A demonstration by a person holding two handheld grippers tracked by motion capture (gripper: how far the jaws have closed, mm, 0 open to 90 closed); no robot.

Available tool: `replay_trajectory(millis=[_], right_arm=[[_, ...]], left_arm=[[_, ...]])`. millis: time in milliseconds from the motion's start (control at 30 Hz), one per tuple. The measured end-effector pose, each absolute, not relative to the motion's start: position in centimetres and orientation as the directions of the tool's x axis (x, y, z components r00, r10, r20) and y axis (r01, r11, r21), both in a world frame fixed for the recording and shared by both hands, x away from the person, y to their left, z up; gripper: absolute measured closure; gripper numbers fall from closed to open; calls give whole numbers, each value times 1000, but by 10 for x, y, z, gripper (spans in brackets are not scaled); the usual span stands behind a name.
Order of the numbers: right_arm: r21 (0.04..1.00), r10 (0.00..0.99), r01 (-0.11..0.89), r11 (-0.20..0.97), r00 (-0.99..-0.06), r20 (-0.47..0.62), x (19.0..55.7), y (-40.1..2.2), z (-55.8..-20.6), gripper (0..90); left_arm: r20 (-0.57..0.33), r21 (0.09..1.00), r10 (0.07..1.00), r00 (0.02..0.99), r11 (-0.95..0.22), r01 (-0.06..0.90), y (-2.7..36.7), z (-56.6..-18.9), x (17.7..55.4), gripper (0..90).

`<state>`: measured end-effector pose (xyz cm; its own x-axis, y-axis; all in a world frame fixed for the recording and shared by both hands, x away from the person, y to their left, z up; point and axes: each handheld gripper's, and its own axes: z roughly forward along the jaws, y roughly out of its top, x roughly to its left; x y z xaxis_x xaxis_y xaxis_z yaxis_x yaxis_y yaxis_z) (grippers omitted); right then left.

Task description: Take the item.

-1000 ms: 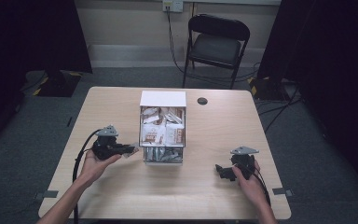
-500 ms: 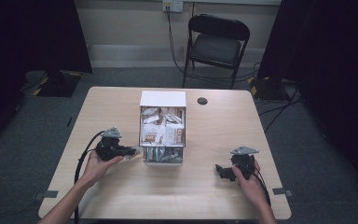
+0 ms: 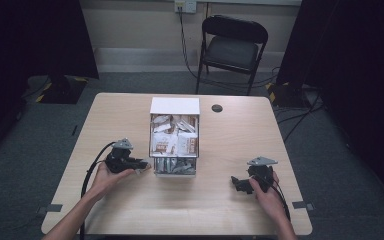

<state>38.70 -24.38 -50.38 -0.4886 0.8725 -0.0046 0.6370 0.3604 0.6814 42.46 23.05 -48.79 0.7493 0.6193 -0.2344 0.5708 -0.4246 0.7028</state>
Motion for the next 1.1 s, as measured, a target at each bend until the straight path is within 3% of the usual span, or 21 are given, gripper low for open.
replay_trajectory(millis=[333,733,1100], right_arm=[[681,873,637,360,-488,-5,387,-244,-504,0],[681,873,637,360,-488,-4,387,-244,-504,0],[681,872,637,360,-489,-5,387,-244,-504,0]], left_arm=[[-214,704,660,720,-406,582,234,-487,427,624],[-200,711,668,716,-403,575,239,-484,428,323],[-153,738,677,720,-406,539,242,-466,419,235]])
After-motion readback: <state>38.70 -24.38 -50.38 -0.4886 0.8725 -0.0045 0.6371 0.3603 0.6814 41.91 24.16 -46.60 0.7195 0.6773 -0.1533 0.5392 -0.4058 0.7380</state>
